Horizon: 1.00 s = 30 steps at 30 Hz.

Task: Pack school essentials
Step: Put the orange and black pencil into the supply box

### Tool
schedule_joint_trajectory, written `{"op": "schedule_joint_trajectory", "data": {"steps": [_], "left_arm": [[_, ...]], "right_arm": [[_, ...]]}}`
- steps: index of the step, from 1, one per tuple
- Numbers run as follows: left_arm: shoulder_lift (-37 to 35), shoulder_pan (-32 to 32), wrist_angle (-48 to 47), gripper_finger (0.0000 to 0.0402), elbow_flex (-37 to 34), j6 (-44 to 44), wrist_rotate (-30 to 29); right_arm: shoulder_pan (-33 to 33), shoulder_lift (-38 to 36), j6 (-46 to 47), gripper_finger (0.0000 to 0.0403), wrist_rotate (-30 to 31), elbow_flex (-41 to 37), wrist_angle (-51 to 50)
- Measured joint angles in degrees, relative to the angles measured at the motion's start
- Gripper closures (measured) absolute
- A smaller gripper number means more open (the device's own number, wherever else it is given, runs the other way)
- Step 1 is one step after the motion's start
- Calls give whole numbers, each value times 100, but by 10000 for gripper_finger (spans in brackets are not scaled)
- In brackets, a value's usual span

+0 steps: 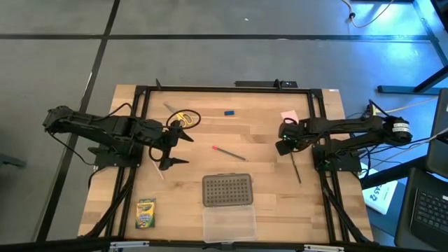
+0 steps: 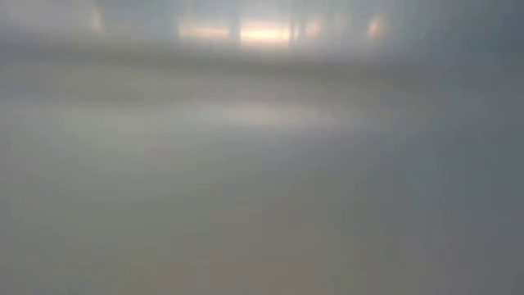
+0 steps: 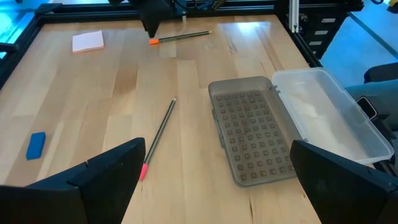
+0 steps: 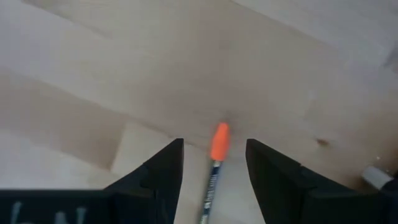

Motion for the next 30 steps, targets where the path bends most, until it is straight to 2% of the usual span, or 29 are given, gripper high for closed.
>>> {"op": "schedule_joint_trajectory", "data": {"steps": [14, 30], "left_arm": [[0, -2, 2, 5, 0, 0, 0], [0, -2, 2, 5, 0, 0, 0]], "right_arm": [[-116, 46, -167, 227, -44, -211, 234], [-116, 1119, -188, 231, -298, -174, 344]]}}
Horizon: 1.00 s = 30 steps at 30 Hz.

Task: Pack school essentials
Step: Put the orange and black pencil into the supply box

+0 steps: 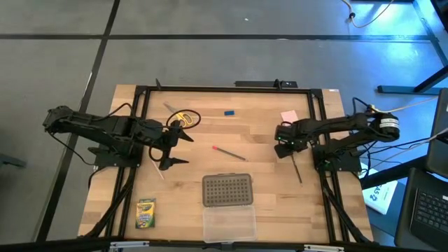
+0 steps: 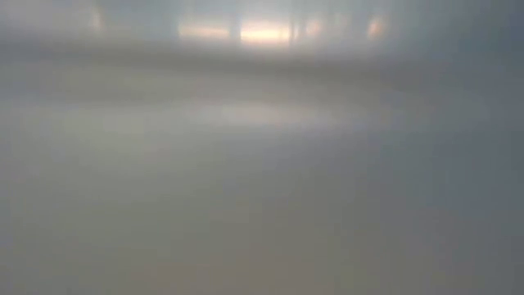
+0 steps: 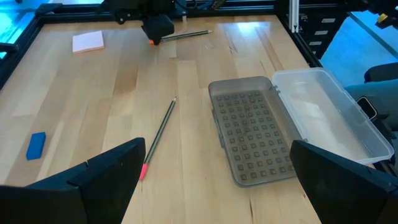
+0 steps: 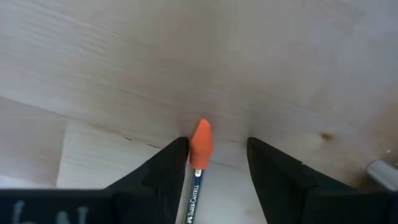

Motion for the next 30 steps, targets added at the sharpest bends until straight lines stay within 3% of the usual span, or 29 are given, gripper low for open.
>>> {"op": "schedule_joint_trajectory", "data": {"steps": [20, 30], "left_arm": [[0, 0, 1, 5, 0, 0, 0], [0, 0, 0, 5, 0, 42, -2]], "right_arm": [[4, 56, -303, 349, -77, 2, 146], [10, 86, -791, 359, 4, 67, 133]]}}
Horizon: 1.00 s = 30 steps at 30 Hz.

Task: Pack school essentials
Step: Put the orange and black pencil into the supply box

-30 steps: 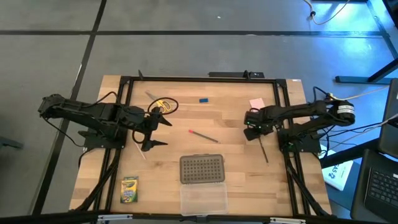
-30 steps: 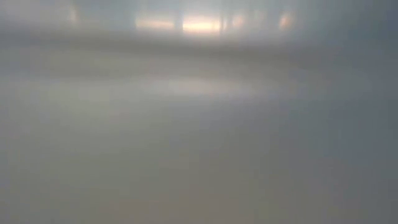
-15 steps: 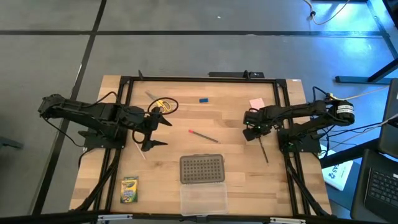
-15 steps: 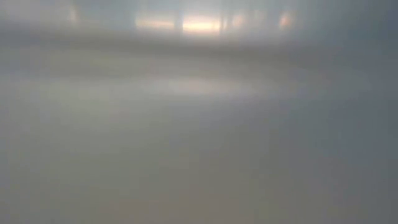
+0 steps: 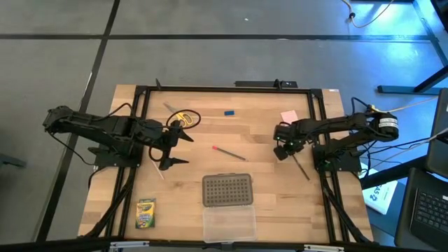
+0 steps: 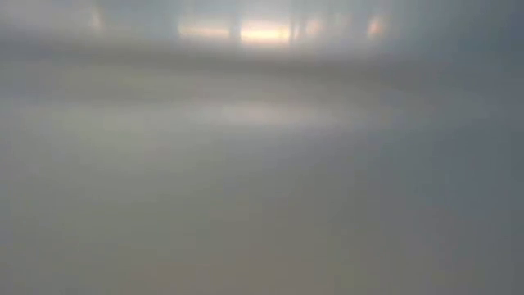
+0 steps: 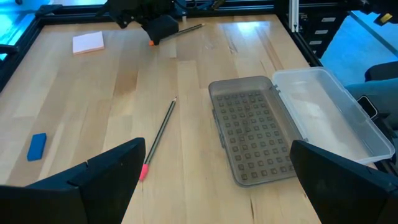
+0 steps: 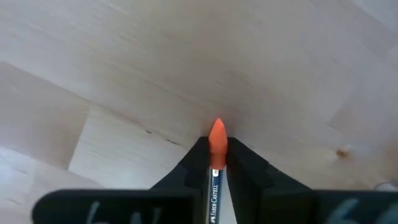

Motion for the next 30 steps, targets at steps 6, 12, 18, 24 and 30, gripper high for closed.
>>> {"op": "schedule_joint_trajectory", "data": {"steps": [6, 12, 18, 24, 30], "left_arm": [[0, 0, -1, 5, 0, 2, 0], [-2, 0, -1, 5, -134, 4, 0], [-2, 0, -6, 5, -295, -24, -1], [-2, 0, -2, 5, -299, -36, 0], [-2, 2, 31, 5, -299, -44, 374]], "right_arm": [[21, 28, -386, 359, 208, 462, 48], [344, 11, -534, 359, 201, 985, 10], [844, 10, -598, 359, 176, 1665, 0], [1477, 8, -713, 359, 387, 2481, 276], [2166, -1, -980, 359, 510, 2864, 1303]]}}
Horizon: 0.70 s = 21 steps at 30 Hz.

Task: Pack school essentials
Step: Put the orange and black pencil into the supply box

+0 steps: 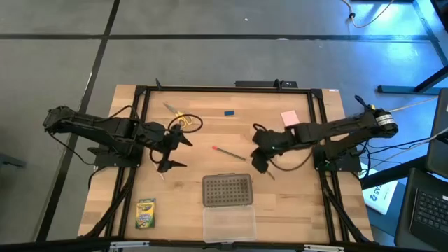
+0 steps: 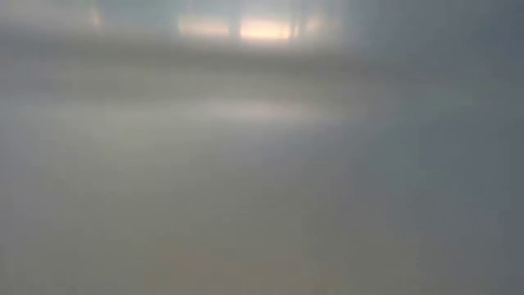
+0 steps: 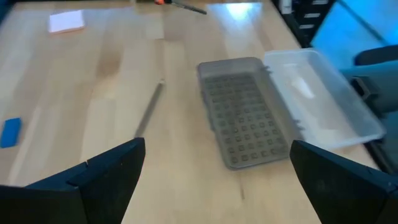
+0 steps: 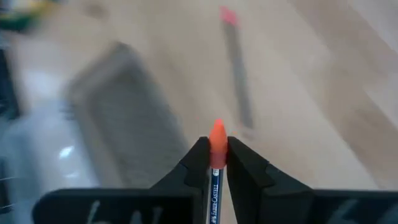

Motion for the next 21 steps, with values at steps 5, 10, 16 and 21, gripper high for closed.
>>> {"op": "schedule_joint_trajectory", "data": {"steps": [5, 10, 16, 21], "left_arm": [[0, -2, 19, 5, 0, -1, 308], [0, -2, 26, 5, -2, 0, 318], [0, -2, 142, 5, -2, -2, 555], [0, -2, 190, 5, -2, -2, 616]], "right_arm": [[527, 68, -203, 361, 35, 3, 1004], [887, 467, -468, 360, 40, 4, 1881], [1156, 1048, -768, 360, 32, 4, 2619], [1308, 1414, -936, 360, -242, 4, 3435]]}}
